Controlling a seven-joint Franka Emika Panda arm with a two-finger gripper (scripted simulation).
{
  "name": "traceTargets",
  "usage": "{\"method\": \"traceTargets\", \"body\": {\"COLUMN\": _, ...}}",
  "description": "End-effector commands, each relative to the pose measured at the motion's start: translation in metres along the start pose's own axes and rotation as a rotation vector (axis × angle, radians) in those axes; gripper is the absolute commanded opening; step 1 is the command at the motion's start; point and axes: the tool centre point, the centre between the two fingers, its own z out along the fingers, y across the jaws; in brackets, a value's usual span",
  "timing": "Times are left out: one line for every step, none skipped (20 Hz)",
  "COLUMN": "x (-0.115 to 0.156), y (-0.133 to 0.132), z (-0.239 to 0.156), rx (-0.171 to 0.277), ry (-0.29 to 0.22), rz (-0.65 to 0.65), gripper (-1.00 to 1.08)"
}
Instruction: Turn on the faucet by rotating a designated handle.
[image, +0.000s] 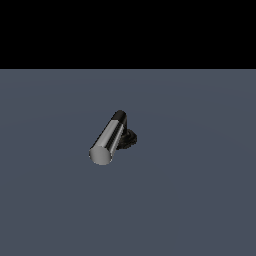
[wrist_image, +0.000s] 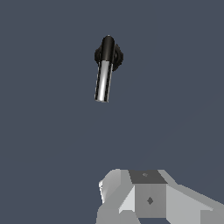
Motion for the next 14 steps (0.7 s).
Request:
{"method": "traceTargets", "body": {"x": 0.0, "y": 0.0, "z": 0.0, "rx": 0.0, "ry": 0.0, "rz": 0.0, "gripper": -1.0}}
{"method": "traceTargets", "body": {"x": 0.0, "y": 0.0, "z": 0.0, "rx": 0.0, "ry": 0.0, "rz": 0.0, "gripper": -1.0}}
{"method": "traceTargets", "body": {"x": 0.0, "y": 0.0, "z": 0.001, "rx": 0.0, "ry": 0.0, "rz": 0.0, "gripper": -1.0}}
{"method": "traceTargets", "body": {"x": 0.0, "y": -0.001, "z": 0.002, "rx": 0.0, "ry": 0.0, "rz": 0.0, "gripper": -1.0}}
{"method": "traceTargets", "body": {"x": 0.001, "y": -0.001, "z": 0.004, "rx": 0.0, "ry": 0.0, "rz": 0.0, "gripper": -1.0}}
{"method": "traceTargets", "body": {"x": 0.001, "y": -0.002, "z": 0.006, "rx": 0.0, "ry": 0.0, "rz": 0.001, "gripper": -1.0}}
{"method": "traceTargets", "body": {"x": 0.002, "y": -0.003, "z": 0.009, "rx": 0.0, "ry": 0.0, "rz": 0.001, "gripper": -1.0}}
{"method": "traceTargets", "body": {"x": 0.003, "y": -0.003, "z": 0.012, "rx": 0.0, "ry": 0.0, "rz": 0.001, "gripper": -1.0}}
{"method": "traceTargets", "body": {"x": 0.004, "y": -0.005, "z": 0.016, "rx": 0.0, "ry": 0.0, "rz": 0.001, "gripper": -1.0}}
{"method": "traceTargets", "body": {"x": 0.005, "y": -0.006, "z": 0.02, "rx": 0.0, "ry": 0.0, "rz": 0.002, "gripper": -1.0}}
{"method": "traceTargets", "body": {"x": 0.006, "y": -0.007, "z": 0.024, "rx": 0.0, "ry": -0.001, "rz": 0.003, "gripper": -1.0}}
{"method": "traceTargets", "body": {"x": 0.007, "y": -0.008, "z": 0.029, "rx": 0.0, "ry": -0.001, "rz": 0.003, "gripper": -1.0}}
{"method": "traceTargets", "body": {"x": 0.008, "y": -0.01, "z": 0.035, "rx": 0.0, "ry": -0.001, "rz": 0.004, "gripper": -1.0}}
{"method": "traceTargets", "body": {"x": 0.009, "y": -0.012, "z": 0.041, "rx": 0.0, "ry": -0.001, "rz": 0.004, "gripper": -1.0}}
